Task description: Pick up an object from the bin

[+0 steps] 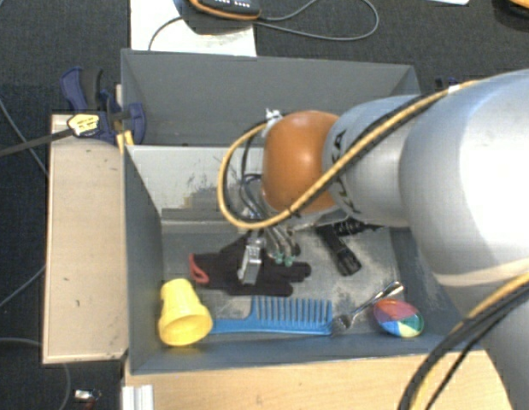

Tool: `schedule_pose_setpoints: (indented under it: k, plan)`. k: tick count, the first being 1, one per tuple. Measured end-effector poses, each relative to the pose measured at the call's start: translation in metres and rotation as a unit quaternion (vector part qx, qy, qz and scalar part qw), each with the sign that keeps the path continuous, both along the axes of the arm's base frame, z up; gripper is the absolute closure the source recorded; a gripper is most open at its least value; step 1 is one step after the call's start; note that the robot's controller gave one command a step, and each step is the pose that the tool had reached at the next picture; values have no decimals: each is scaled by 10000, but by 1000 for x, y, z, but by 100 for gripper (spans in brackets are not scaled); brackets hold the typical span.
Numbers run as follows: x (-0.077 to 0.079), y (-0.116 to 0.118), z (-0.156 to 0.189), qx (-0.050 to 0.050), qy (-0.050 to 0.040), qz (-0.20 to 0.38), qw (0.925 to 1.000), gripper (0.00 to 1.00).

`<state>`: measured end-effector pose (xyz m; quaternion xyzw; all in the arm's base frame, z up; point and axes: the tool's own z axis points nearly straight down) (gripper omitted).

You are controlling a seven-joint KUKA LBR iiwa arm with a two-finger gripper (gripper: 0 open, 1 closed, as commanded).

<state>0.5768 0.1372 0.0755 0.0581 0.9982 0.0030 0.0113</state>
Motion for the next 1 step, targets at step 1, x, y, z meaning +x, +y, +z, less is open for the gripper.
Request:
schedule_pose_setpoints:
  k: [1]
  plan:
    - [2,19,-4,-32,17,1322,9912,100]
